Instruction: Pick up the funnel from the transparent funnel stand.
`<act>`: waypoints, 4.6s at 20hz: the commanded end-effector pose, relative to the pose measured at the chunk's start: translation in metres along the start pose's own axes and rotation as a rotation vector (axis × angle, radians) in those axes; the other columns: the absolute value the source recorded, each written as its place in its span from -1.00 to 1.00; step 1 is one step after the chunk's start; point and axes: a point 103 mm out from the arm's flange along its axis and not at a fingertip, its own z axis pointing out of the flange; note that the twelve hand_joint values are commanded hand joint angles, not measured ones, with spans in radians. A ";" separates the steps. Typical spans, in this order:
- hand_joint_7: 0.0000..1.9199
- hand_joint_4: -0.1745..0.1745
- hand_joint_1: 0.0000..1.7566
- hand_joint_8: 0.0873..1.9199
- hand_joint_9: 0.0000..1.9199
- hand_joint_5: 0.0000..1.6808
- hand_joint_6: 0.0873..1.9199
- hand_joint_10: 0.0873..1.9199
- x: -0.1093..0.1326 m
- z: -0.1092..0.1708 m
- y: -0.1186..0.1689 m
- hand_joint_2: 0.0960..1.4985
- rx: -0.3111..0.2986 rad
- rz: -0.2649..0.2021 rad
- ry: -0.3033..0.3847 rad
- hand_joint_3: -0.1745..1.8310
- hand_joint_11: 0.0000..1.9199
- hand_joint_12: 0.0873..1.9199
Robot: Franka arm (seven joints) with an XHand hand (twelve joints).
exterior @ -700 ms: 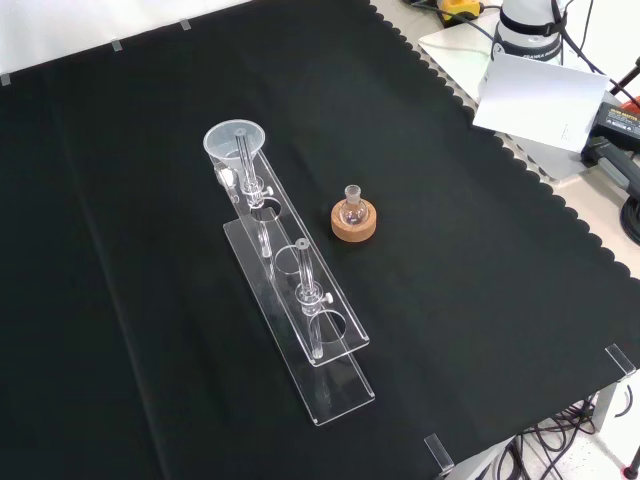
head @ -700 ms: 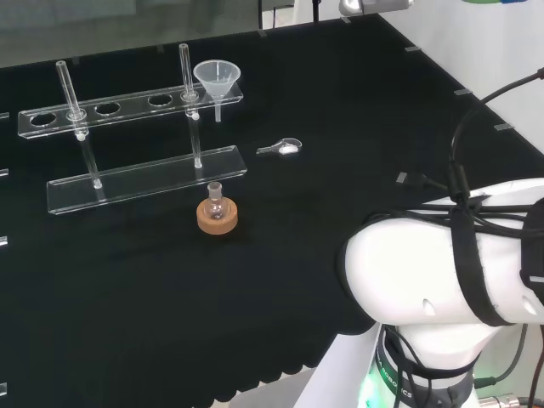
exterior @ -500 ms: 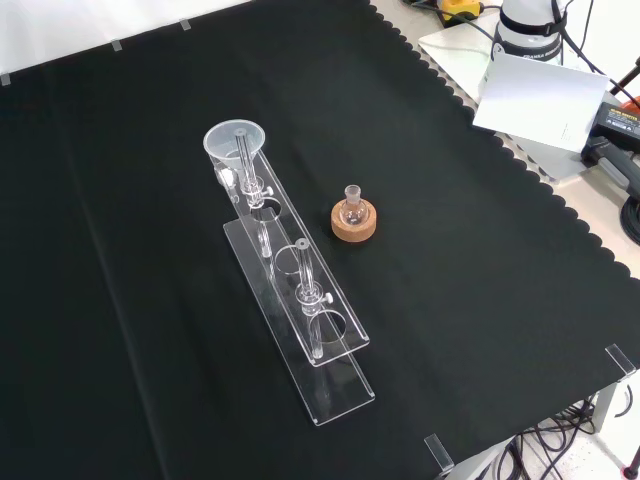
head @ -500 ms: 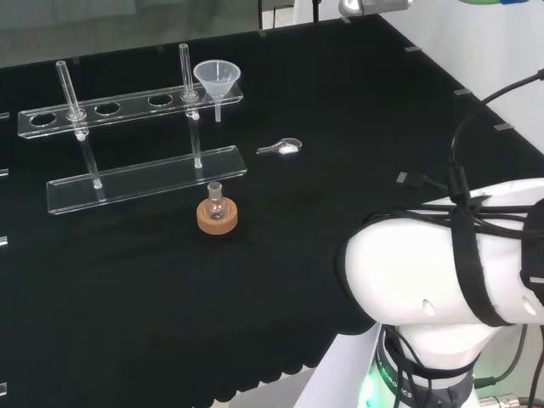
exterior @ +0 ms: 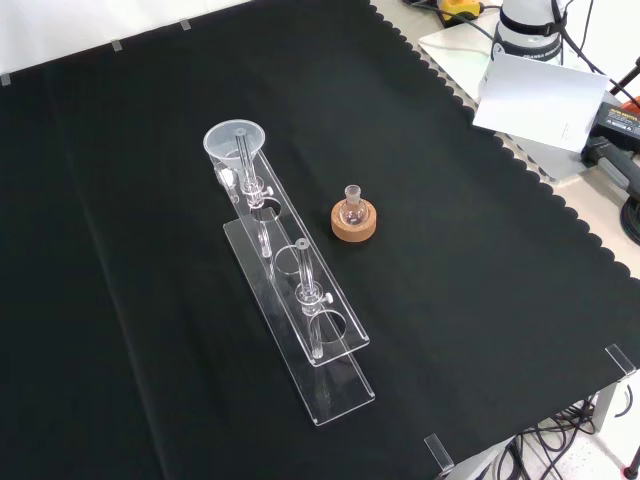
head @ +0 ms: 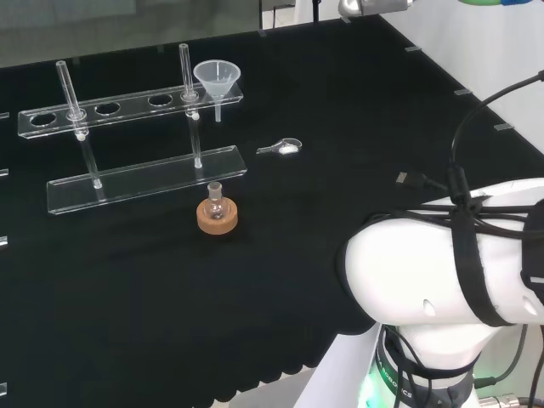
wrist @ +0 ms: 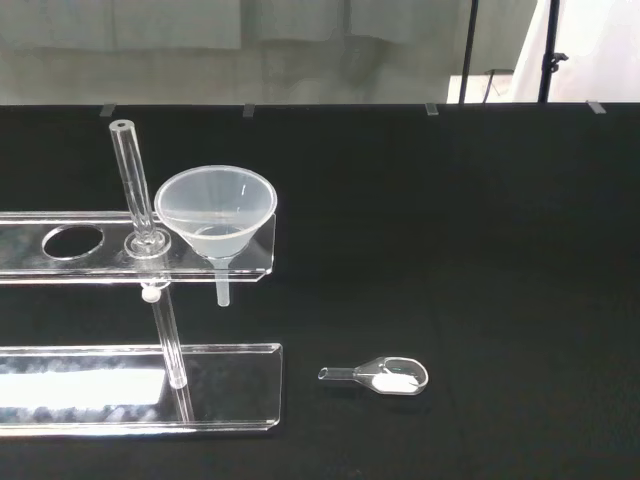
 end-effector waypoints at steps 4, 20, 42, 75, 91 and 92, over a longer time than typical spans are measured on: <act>-0.97 0.00 -1.00 -0.51 -0.87 -0.74 -1.00 -0.40 0.016 0.016 0.016 0.54 0.025 -0.001 -0.027 -0.40 -1.00 0.28; -0.96 -0.03 -1.00 -0.51 -0.86 -0.73 -1.00 -0.40 0.006 0.049 0.093 0.52 0.087 -0.035 0.006 -0.42 -1.00 0.26; -0.92 -0.14 -0.53 -0.37 -0.74 -0.73 -1.00 -0.28 0.061 0.122 0.173 0.21 0.232 -0.093 0.006 -0.60 -1.00 0.47; -1.00 0.13 -0.13 -0.80 -0.99 -0.95 -1.00 -0.16 0.085 0.182 0.220 -0.13 0.500 -0.163 -0.132 -0.59 -0.84 0.65; -1.00 0.07 -0.09 -0.58 -0.88 -0.88 -1.00 -0.15 0.080 0.207 0.230 -0.25 0.489 -0.168 -0.118 -0.41 -0.80 0.61; -1.00 0.07 -0.09 -0.56 -0.87 -0.88 -1.00 -0.15 0.080 0.207 0.230 -0.25 0.489 -0.167 -0.119 -0.40 -0.79 0.61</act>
